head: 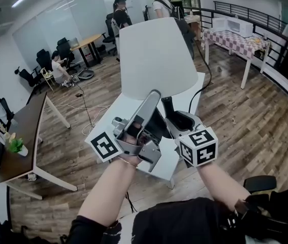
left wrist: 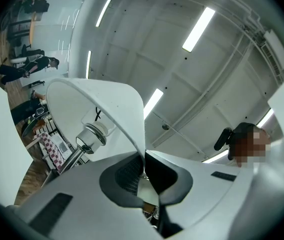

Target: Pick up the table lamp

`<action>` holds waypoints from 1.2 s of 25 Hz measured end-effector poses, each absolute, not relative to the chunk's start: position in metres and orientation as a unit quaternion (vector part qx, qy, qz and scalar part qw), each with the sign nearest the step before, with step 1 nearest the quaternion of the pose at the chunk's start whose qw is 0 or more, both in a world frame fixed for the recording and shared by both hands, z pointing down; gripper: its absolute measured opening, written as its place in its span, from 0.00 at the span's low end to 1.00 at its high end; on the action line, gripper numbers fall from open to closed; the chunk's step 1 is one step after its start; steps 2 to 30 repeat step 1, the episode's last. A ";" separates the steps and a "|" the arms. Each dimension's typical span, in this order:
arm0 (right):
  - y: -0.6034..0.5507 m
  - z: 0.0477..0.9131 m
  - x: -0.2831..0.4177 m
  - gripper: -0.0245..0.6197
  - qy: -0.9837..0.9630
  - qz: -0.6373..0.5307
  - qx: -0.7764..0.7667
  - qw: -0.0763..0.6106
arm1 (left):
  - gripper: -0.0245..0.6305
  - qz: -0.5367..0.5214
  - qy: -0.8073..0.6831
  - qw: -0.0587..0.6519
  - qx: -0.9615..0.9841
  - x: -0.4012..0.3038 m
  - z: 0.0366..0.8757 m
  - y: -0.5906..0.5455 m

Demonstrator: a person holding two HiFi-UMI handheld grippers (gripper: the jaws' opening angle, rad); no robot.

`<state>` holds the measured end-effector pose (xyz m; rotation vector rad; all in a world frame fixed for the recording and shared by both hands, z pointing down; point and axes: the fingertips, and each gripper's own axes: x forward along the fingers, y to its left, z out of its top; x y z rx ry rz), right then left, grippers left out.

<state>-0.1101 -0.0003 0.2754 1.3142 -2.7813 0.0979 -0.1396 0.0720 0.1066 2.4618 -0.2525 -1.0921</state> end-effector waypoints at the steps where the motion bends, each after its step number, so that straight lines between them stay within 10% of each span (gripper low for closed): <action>1: 0.000 0.274 -0.111 0.30 -0.904 0.031 0.426 0.033 | 0.07 -0.395 -0.091 0.216 0.888 -0.140 0.105 0.073; 30: 0.000 0.274 -0.111 0.30 -0.904 0.031 0.426 0.033 | 0.07 -0.395 -0.091 0.216 0.888 -0.140 0.105 0.073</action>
